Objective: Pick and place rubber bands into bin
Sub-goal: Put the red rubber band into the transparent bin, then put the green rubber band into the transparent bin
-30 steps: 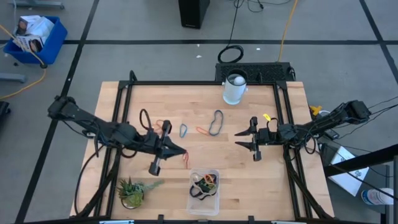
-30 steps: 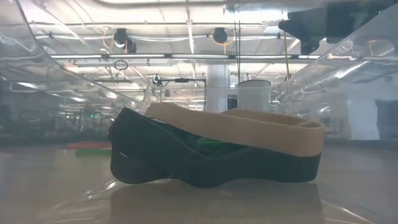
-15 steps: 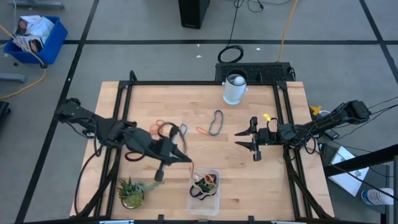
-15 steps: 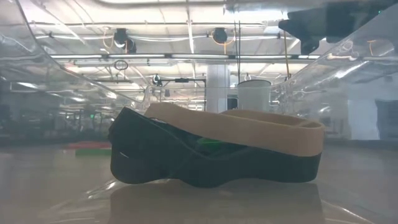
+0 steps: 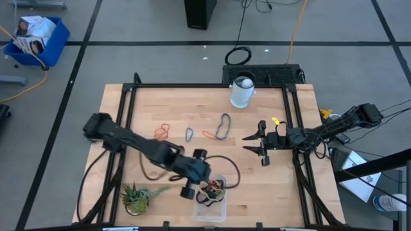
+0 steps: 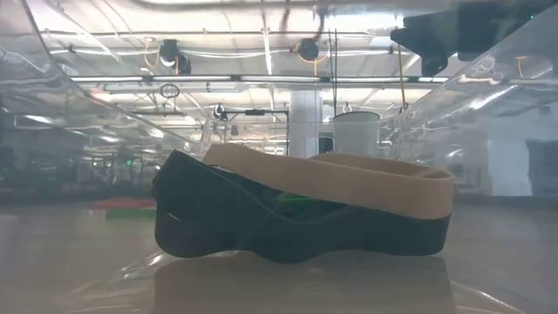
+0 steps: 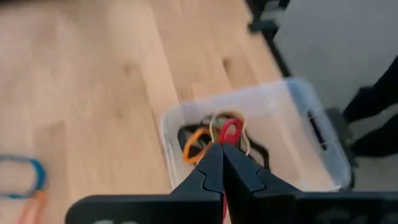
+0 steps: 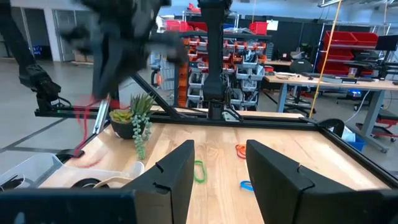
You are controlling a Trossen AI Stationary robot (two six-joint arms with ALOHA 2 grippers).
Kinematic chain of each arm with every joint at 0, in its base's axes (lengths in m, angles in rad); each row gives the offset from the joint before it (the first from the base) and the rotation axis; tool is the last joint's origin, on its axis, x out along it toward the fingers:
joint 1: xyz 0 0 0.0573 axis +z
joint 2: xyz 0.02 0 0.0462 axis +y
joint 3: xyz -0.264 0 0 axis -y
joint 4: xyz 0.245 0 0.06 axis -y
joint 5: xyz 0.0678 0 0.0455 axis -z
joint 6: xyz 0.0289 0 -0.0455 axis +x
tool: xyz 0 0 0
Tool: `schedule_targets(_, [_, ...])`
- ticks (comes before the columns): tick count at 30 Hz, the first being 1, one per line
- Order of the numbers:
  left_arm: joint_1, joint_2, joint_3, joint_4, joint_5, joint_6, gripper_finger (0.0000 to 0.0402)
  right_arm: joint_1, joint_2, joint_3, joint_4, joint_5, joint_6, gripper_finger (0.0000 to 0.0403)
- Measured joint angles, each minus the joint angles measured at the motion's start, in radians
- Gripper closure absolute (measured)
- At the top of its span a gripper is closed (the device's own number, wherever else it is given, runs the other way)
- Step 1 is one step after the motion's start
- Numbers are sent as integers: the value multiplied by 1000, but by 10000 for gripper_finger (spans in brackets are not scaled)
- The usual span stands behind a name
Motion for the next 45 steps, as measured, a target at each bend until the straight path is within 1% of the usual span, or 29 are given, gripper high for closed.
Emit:
schedule_targets(4, [1, 93, 0, 10, 27, -34, 401, 0, 0, 0, -6, 0, 0, 264])
schedule_targets(7, [1, 162, 0, 48, 32, -72, 400, 0, 0, 0, -11, 0, 0, 264])
schedule_targets(12, [1, 262, 0, 85, 95, -104, 400, 0, 0, 0, -15, -5, 3, 264])
schedule_targets(14, [1, 291, 0, 87, 101, -122, 398, 0, 0, 0, -17, -5, 15, 264])
schedule_targets(21, [4, 314, 0, 100, 93, -201, 369, 0, 0, 0, -29, -5, 35, 264])
schedule_targets(32, [5, 314, 0, 174, 91, -235, 354, 0, 0, 0, -29, -5, 35, 264])
schedule_targets(34, [5, 314, 0, 187, 91, -235, 341, 0, 0, 0, -29, -5, 35, 264])
schedule_targets(36, [4, 314, 0, 209, 91, -222, 318, 0, 0, 0, -29, -5, 35, 264])
schedule_targets(42, [5, 314, 0, 244, 72, -180, 218, 0, 0, 0, -29, -5, 35, 264])
schedule_targets(45, [8, 314, 0, 244, 83, -188, 178, 0, 0, 0, -29, -5, 35, 264])
